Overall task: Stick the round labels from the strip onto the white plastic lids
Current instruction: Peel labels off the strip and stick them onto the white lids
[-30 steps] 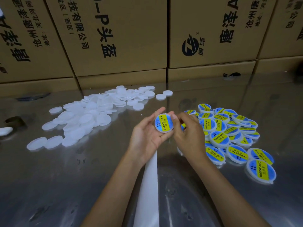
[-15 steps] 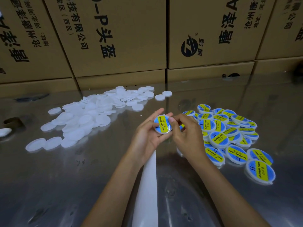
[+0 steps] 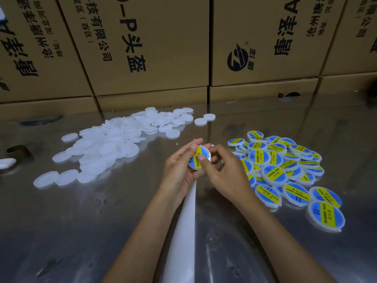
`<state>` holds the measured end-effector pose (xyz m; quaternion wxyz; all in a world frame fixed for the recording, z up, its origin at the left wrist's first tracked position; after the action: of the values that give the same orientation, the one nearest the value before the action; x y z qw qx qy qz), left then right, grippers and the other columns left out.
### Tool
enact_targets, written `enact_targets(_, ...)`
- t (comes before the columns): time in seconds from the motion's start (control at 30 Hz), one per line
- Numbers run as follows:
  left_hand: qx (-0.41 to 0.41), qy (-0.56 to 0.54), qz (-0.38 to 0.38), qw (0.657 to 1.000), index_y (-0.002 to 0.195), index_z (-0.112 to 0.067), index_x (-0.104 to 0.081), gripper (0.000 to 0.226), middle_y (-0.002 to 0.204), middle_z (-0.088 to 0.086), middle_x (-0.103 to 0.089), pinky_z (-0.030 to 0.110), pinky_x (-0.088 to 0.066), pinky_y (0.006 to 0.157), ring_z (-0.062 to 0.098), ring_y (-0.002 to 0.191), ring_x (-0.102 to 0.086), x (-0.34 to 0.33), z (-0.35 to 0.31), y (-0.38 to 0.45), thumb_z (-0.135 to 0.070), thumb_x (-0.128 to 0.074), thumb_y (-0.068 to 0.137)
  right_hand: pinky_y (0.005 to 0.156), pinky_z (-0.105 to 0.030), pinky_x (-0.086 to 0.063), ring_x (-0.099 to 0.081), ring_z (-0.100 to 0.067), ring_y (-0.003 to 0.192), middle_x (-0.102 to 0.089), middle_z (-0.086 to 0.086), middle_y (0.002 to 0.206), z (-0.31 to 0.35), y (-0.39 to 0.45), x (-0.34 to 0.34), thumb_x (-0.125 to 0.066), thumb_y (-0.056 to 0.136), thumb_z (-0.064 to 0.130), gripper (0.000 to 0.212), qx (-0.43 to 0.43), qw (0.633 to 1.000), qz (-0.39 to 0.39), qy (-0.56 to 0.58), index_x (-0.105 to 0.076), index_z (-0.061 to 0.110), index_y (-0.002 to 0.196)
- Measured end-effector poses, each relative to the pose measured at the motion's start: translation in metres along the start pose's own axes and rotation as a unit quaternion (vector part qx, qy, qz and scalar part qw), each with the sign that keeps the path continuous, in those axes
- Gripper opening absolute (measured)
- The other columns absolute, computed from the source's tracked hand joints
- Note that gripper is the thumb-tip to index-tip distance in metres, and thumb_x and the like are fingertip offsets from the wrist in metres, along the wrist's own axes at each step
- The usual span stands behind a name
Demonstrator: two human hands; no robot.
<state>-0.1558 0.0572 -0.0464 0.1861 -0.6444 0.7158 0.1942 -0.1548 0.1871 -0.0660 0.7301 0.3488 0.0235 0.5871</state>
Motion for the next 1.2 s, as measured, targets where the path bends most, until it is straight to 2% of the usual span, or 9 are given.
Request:
enact_targets(0.17, 0.015, -0.024, 0.022, 0.999, 0.131, -0.005, -0.059, 0.033, 0.121, 0.02, -0.07, 0.04, -0.062, 0.082, 0.034, 0.098, -0.073, -0.001, -0.003, 0.0, -0.011, -0.039, 0.106, 0.061, -0.021, -0.04, -0.055, -0.008, 0.073, -0.059, 0.01, 0.075, 0.0, 0.003, 0.002, -0.07, 0.087, 0.04, 0.021, 0.001, 1.0, -0.03, -0.005, -0.063, 0.021, 0.081)
enact_targets(0.33, -0.015, 0.007, 0.032, 0.999, 0.14, -0.026, -0.054, 0.042, 0.123, 0.018, -0.069, 0.043, -0.06, 0.087, 0.036, 0.11, -0.069, -0.003, -0.004, 0.0, -0.009, -0.046, 0.102, 0.058, -0.015, -0.034, -0.053, -0.005, 0.071, -0.053, 0.009, 0.072, 0.0, 0.004, 0.005, -0.07, 0.086, 0.044, 0.021, 0.022, 0.998, -0.053, -0.036, -0.065, 0.024, 0.081)
enact_targets(0.5, -0.043, 0.023, -0.016, 0.999, 0.135, -0.018, -0.057, 0.036, 0.12, 0.016, -0.071, 0.044, -0.061, 0.085, 0.043, 0.099, -0.071, 0.002, -0.006, 0.001, -0.01, -0.048, 0.101, 0.058, -0.033, -0.041, -0.048, -0.009, 0.058, -0.054, 0.004, 0.061, -0.008, 0.013, 0.021, -0.069, 0.09, 0.034, 0.019, -0.067, 0.987, -0.144, 0.03, -0.064, 0.018, 0.083)
enact_targets(0.63, -0.055, -0.027, -0.042, 0.997, 0.13, -0.005, -0.057, 0.03, 0.118, 0.019, -0.071, 0.041, -0.062, 0.082, 0.041, 0.103, -0.071, 0.011, -0.01, 0.004, -0.008, -0.044, 0.102, 0.068, -0.033, -0.039, -0.062, -0.024, 0.084, -0.06, 0.011, 0.065, -0.025, 0.021, 0.048, -0.062, 0.094, 0.038, 0.028, -0.163, 0.962, -0.21, -0.068, -0.068, 0.015, 0.108)
enact_targets(0.73, -0.062, -0.006, -0.064, 0.996, 0.128, -0.005, -0.058, 0.031, 0.113, 0.015, -0.074, 0.035, -0.06, 0.083, 0.032, 0.103, -0.072, 0.016, -0.011, 0.007, -0.008, -0.041, 0.102, 0.088, -0.041, -0.044, -0.061, -0.031, 0.102, -0.072, 0.0, 0.09, -0.035, 0.02, 0.063, -0.058, 0.094, 0.042, 0.035, -0.205, 0.939, -0.227, -0.158, -0.066, 0.017, 0.118)
enact_targets(0.8, -0.058, 0.03, -0.087, 0.994, 0.126, -0.008, -0.06, 0.031, 0.111, 0.011, -0.075, 0.034, -0.055, 0.085, 0.026, 0.102, -0.073, 0.02, -0.009, 0.009, -0.009, -0.04, 0.102, 0.098, -0.043, -0.035, -0.06, -0.034, 0.106, -0.073, -0.005, 0.096, -0.04, 0.019, 0.069, -0.058, 0.093, 0.041, 0.037, -0.229, 0.925, -0.236, -0.192, -0.064, 0.018, 0.121)
enact_targets(0.9, -0.048, 0.082, -0.12, 0.988, 0.117, -0.013, -0.064, 0.029, 0.108, 0.006, -0.077, 0.033, -0.051, 0.085, 0.022, 0.097, -0.074, 0.027, -0.006, 0.011, -0.01, -0.039, 0.101, 0.098, -0.041, -0.03, -0.059, -0.033, 0.108, -0.072, -0.007, 0.097, -0.041, 0.019, 0.073, -0.06, 0.092, 0.038, 0.038, -0.251, 0.911, -0.25, -0.21, -0.059, 0.019, 0.125)
enact_targets(1.07, -0.095, 0.241, -0.221, 0.94, 0.099, -0.012, -0.069, 0.027, 0.1, 0.008, -0.075, 0.029, -0.052, 0.081, 0.02, 0.09, -0.07, 0.039, 0.003, 0.018, 0.0, -0.044, 0.098, 0.096, -0.04, -0.03, -0.058, -0.029, 0.105, -0.068, 0.0, 0.088, -0.03, 0.017, 0.064, -0.06, 0.09, 0.028, 0.026, -0.184, 0.934, -0.249, -0.177, -0.062, 0.018, 0.114)
enact_targets(1.2, -0.092, 0.407, -0.277, 0.866, 0.107, -0.016, -0.069, 0.026, 0.1, 0.011, -0.072, 0.041, -0.053, 0.09, 0.033, 0.096, -0.065, 0.051, 0.005, 0.027, -0.004, -0.049, 0.094, 0.085, -0.036, -0.031, -0.059, -0.026, 0.089, -0.064, 0.007, 0.075, -0.009, 0.007, 0.032, -0.057, 0.09, 0.024, 0.01, -0.057, 0.97, -0.17, -0.162, -0.067, 0.021, 0.091)
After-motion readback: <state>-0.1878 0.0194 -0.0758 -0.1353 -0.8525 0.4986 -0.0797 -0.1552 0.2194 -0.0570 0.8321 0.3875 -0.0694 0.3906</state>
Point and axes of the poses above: each hand's wrist, its own y-axis towards the middle knuckle, its own x-axis out of the back of the hand, z = x × y, the point moved 1 cm from there along y, towards the middle knuckle
